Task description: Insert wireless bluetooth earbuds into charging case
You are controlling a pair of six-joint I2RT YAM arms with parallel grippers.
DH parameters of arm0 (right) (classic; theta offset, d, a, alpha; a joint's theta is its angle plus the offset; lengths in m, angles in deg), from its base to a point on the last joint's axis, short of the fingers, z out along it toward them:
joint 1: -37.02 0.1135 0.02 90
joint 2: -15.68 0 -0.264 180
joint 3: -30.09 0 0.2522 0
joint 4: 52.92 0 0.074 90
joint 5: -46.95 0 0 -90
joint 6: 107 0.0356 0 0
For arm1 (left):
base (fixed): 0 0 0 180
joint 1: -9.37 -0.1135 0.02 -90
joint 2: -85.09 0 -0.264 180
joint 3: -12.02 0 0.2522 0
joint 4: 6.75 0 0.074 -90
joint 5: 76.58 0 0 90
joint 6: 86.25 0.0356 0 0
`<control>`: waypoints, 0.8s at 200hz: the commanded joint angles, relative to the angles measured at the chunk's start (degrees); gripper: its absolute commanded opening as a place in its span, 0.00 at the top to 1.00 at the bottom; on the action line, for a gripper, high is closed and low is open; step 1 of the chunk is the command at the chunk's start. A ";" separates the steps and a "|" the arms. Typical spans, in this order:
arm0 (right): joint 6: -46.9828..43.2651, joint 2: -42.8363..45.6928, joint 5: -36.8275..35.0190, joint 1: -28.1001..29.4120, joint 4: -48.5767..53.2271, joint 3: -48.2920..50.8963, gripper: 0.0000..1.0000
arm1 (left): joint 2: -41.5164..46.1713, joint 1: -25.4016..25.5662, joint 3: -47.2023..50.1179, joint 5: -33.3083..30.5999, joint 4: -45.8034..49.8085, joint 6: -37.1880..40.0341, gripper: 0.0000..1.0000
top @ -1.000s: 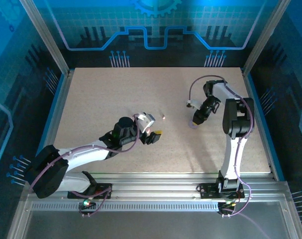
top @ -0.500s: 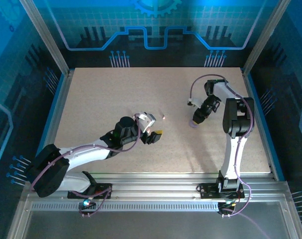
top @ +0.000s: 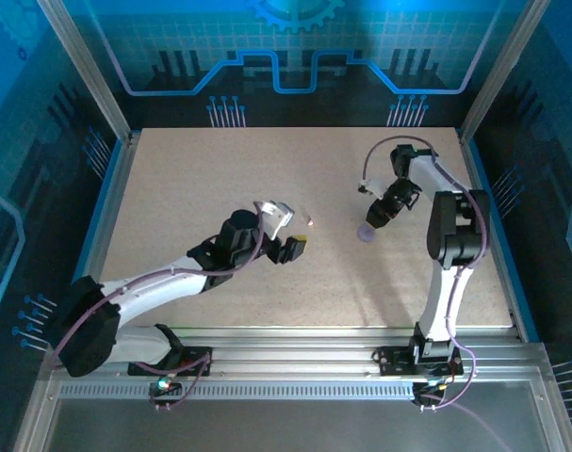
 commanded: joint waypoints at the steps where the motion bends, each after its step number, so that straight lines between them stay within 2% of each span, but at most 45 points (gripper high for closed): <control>1: 5.31 8.83 1.81 0.18 -5.05 4.43 0.53 | 1.86 0.38 -5.71 -6.53 16.32 -10.22 0.26; 18: 11.85 14.97 0.16 2.42 -10.46 9.48 0.56 | 1.20 0.33 -9.65 -7.67 25.08 -14.19 0.27; 44: 19.33 24.62 -2.97 8.60 -17.80 19.15 0.55 | -0.65 0.33 -14.16 -8.39 34.70 -17.89 0.27; 77: 27.50 32.95 -5.24 17.17 -21.58 27.62 0.56 | -2.92 -0.31 -19.30 -7.41 44.91 -16.59 0.27; 89: 31.90 35.57 -4.83 19.93 -23.35 30.13 0.56 | -3.89 -2.24 -21.00 -6.97 48.86 -16.96 0.26; 118: 44.46 41.70 -6.60 27.95 -27.87 35.22 0.54 | -6.77 -9.01 -23.24 -0.18 52.88 -18.39 0.27; 130: 49.37 44.29 -9.99 30.55 -29.66 37.41 0.55 | -8.12 -9.69 -24.56 1.50 53.62 -13.86 0.28; 141: 52.98 46.83 -11.43 31.90 -31.95 40.15 0.55 | -8.79 -9.66 -24.72 4.29 52.95 -4.29 0.28; 160: 55.92 51.10 -12.15 32.56 -35.24 44.27 0.55 | -10.33 -10.24 -25.30 2.13 52.26 12.53 0.29</control>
